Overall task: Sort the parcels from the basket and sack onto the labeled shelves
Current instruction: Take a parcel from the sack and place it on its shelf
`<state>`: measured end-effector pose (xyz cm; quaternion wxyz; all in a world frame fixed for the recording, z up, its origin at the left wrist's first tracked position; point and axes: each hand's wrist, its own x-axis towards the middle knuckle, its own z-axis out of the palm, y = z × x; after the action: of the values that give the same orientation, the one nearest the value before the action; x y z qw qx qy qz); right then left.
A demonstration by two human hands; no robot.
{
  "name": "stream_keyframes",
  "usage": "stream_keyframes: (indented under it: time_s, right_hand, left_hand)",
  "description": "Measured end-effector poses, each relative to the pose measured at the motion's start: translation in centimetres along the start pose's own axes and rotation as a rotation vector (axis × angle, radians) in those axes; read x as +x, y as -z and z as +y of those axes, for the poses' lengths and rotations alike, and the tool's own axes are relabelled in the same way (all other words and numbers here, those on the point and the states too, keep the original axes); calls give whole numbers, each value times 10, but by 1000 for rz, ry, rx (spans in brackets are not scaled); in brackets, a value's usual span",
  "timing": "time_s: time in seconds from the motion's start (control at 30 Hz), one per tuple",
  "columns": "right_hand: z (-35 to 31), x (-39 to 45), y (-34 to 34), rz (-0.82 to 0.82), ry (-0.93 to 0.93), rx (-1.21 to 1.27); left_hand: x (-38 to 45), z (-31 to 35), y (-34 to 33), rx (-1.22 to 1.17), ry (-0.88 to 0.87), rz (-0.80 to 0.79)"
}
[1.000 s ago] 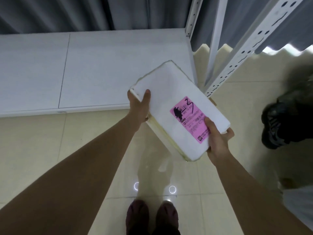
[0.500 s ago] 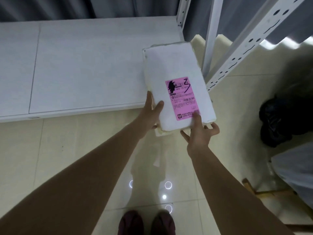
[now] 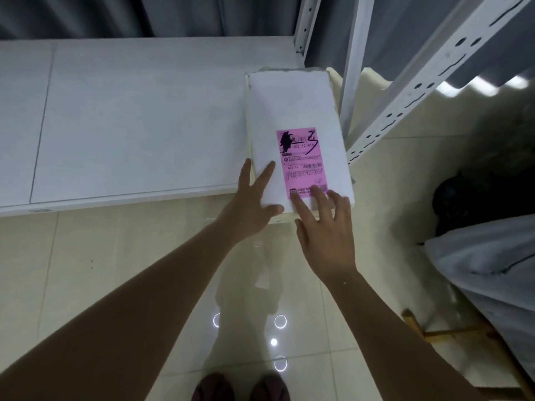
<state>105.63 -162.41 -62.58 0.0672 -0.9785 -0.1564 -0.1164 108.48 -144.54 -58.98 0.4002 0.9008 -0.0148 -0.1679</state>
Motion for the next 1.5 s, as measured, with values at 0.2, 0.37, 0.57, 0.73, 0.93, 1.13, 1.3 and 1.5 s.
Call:
stream_keyframes:
  time_s: [0.2, 0.37, 0.57, 0.73, 0.93, 1.13, 1.3, 1.5]
  right_hand:
    - [9, 38, -9, 59, 61, -37]
    - [11, 74, -10, 78, 55, -47]
    - [11, 115, -31, 135, 23, -63]
    - [13, 156, -53, 216, -1, -63]
    - [25, 192, -76, 323, -15, -50]
    - [24, 216, -78, 259, -30, -40]
    - [18, 230, -54, -5, -116, -107]
    - [-14, 220, -36, -182, -224, -194]
  left_hand:
    - [21, 5, 11, -69, 70, 87]
    - [40, 12, 18, 37, 124, 219]
    - [72, 8, 36, 207, 67, 352]
    - [115, -4, 46, 213, 10, 416]
    - [152, -9, 46, 108, -46, 506]
    - [149, -24, 55, 119, -149, 324]
    - [117, -23, 60, 145, -29, 202]
    - [60, -43, 91, 123, 72, 215]
